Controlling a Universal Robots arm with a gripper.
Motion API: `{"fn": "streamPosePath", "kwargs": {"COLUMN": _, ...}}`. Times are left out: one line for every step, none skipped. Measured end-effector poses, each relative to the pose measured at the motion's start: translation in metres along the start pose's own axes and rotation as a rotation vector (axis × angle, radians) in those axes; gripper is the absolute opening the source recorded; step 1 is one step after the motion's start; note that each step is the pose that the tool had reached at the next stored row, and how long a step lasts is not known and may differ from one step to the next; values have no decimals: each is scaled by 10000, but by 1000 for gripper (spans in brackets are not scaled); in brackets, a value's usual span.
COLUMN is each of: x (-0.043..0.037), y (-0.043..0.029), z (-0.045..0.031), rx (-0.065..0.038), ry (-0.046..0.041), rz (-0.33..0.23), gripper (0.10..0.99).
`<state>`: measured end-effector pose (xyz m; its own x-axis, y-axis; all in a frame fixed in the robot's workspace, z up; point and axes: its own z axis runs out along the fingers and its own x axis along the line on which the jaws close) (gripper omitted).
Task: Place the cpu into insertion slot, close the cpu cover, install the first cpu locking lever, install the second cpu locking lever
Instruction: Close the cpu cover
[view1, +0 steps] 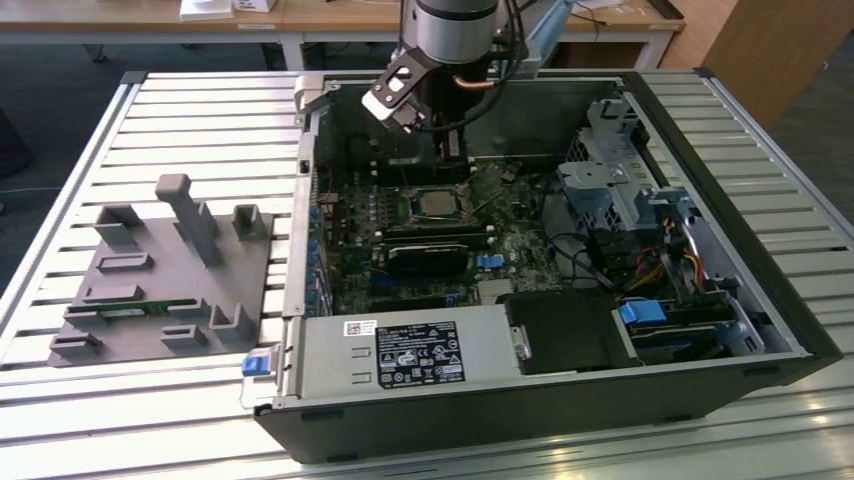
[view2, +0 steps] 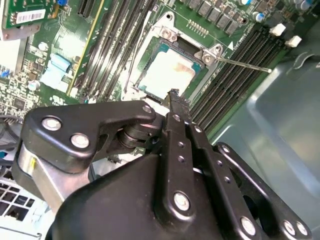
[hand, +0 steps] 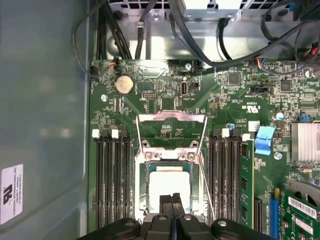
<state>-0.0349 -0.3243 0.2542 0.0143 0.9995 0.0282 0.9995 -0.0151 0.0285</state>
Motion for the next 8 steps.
{"fn": "streamPosePath", "kwargs": {"x": -4, "y": 0, "z": 0, "rx": 0, "ry": 1, "rz": -1, "gripper": 118}}
{"fn": "streamPosePath", "kwargs": {"x": -7, "y": 0, "z": -1, "rx": 1, "ry": -1, "rz": 1, "gripper": 118}}
{"fn": "streamPosePath", "kwargs": {"x": -14, "y": 0, "z": -1, "rx": 1, "ry": -1, "rz": 1, "gripper": 118}}
{"fn": "streamPosePath", "kwargs": {"x": -23, "y": 0, "z": -2, "rx": 2, "ry": -2, "rz": 1, "gripper": 118}}
{"fn": "streamPosePath", "kwargs": {"x": -38, "y": 0, "z": -2, "rx": 2, "ry": -2, "rz": 1, "gripper": 118}}
{"fn": "streamPosePath", "kwargs": {"x": -50, "y": 0, "z": -3, "rx": 2, "ry": -3, "rz": 2, "gripper": 118}}
{"fn": "streamPosePath", "kwargs": {"x": -59, "y": 0, "z": -2, "rx": 1, "ry": -1, "rz": 3, "gripper": 118}}
{"fn": "streamPosePath", "kwargs": {"x": -64, "y": 0, "z": -2, "rx": 1, "ry": 0, "rz": 2, "gripper": 118}}
